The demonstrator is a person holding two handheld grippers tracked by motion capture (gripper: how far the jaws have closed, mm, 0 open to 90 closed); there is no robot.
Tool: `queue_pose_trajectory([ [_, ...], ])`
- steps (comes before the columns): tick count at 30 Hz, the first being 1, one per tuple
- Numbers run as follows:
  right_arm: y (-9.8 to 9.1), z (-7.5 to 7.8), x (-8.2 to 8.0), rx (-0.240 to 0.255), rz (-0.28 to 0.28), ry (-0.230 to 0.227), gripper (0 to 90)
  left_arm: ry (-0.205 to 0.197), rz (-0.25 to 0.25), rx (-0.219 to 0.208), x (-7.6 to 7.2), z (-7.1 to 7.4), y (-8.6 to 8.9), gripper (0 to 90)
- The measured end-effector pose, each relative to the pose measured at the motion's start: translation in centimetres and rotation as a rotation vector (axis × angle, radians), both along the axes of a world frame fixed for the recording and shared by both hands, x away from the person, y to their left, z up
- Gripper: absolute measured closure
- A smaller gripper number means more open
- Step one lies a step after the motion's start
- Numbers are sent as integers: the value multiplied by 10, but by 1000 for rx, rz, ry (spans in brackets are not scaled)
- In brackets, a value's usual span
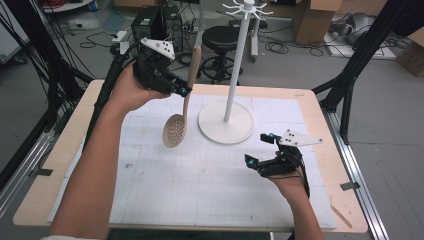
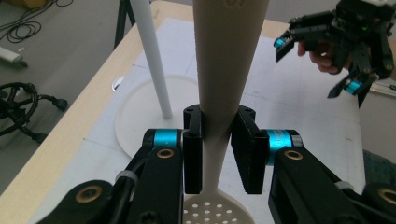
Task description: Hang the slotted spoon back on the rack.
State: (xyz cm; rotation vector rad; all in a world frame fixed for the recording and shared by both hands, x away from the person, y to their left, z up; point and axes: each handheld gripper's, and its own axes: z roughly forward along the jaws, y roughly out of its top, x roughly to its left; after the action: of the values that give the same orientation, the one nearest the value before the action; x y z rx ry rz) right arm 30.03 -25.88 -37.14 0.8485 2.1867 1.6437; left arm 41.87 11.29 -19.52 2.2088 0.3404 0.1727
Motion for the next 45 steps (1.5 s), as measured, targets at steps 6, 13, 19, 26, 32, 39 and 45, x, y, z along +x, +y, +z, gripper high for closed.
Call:
queue_pose_trajectory([
  [6, -1, -1, 1, 6, -1, 4, 10, -14, 15, 5, 12, 17, -8, 748],
  [13, 0, -3, 2, 5, 6, 9, 10, -19, 33, -2, 26, 32, -16, 748],
  [19, -2, -3, 1, 13, -1, 8, 10, -24, 37, -3, 35, 40, -27, 748],
  [26, -4, -3, 1, 20, 0, 6, 10, -21, 48, 17, 49, 47, -39, 748],
  [32, -5, -5, 1, 19, 1, 12, 10, -9, 73, 31, 59, 47, -44, 748],
  [39, -2, -7, -1, 1, 3, 18, 10, -1, 82, 29, 65, 46, -46, 748],
  [45, -4, -7, -3, 4, -3, 18, 11, -11, 79, 31, 66, 51, -50, 748],
])
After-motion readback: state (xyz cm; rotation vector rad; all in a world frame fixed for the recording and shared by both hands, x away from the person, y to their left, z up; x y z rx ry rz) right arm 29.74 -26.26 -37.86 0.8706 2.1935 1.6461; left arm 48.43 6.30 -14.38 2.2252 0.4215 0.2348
